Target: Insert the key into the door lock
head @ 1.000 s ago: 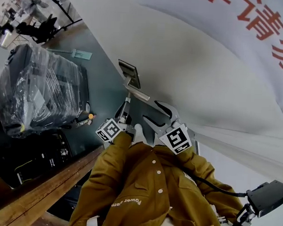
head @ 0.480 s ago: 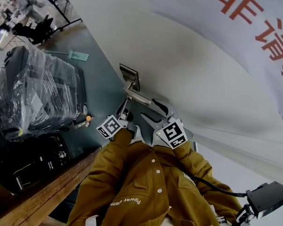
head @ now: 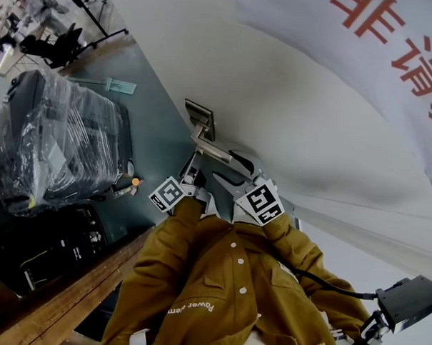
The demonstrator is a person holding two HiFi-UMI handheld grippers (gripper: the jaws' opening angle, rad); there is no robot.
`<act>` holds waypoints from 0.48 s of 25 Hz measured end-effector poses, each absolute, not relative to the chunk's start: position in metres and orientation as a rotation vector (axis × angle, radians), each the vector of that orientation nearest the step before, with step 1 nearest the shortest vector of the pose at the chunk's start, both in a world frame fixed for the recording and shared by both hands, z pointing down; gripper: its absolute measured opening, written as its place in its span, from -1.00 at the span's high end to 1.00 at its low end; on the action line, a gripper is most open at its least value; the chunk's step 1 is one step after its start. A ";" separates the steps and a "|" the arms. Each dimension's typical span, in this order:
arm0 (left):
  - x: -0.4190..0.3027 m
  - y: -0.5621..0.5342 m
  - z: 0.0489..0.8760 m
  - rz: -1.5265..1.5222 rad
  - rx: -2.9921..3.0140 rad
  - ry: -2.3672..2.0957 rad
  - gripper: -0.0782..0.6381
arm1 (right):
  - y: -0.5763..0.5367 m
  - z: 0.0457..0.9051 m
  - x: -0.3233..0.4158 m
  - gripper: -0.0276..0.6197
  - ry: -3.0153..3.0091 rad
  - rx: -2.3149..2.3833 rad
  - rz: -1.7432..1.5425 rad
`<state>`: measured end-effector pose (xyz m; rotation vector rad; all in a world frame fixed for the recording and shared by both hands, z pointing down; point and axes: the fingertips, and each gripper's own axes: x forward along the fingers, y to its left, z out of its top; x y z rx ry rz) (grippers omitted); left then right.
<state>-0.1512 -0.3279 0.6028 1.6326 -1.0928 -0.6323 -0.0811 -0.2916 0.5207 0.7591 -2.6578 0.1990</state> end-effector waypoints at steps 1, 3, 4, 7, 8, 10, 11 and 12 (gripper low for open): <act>-0.152 -0.328 0.605 -0.630 1.625 -1.092 0.72 | -0.292 0.521 -0.082 0.02 -2.658 0.760 0.202; -0.155 -0.328 0.608 -0.615 1.620 -1.102 0.72 | -0.293 0.523 -0.082 0.02 -2.660 0.762 0.214; -0.156 -0.329 0.610 -0.613 1.617 -1.106 0.72 | -0.294 0.524 -0.082 0.02 -2.661 0.762 0.220; -0.158 -0.332 0.613 -0.624 1.612 -1.098 0.72 | -0.296 0.526 -0.081 0.02 -2.664 0.762 0.234; -0.158 -0.333 0.614 -0.617 1.618 -1.099 0.72 | -0.296 0.526 -0.081 0.02 -2.665 0.762 0.238; -0.155 -0.332 0.614 -0.653 1.589 -1.059 0.72 | -0.296 0.527 -0.080 0.02 -2.665 0.762 0.241; -0.154 -0.332 0.614 -0.665 1.580 -1.046 0.72 | -0.296 0.527 -0.080 0.03 -2.665 0.761 0.241; -0.154 -0.331 0.613 -0.671 1.579 -1.039 0.72 | -0.296 0.527 -0.080 0.03 -2.665 0.760 0.241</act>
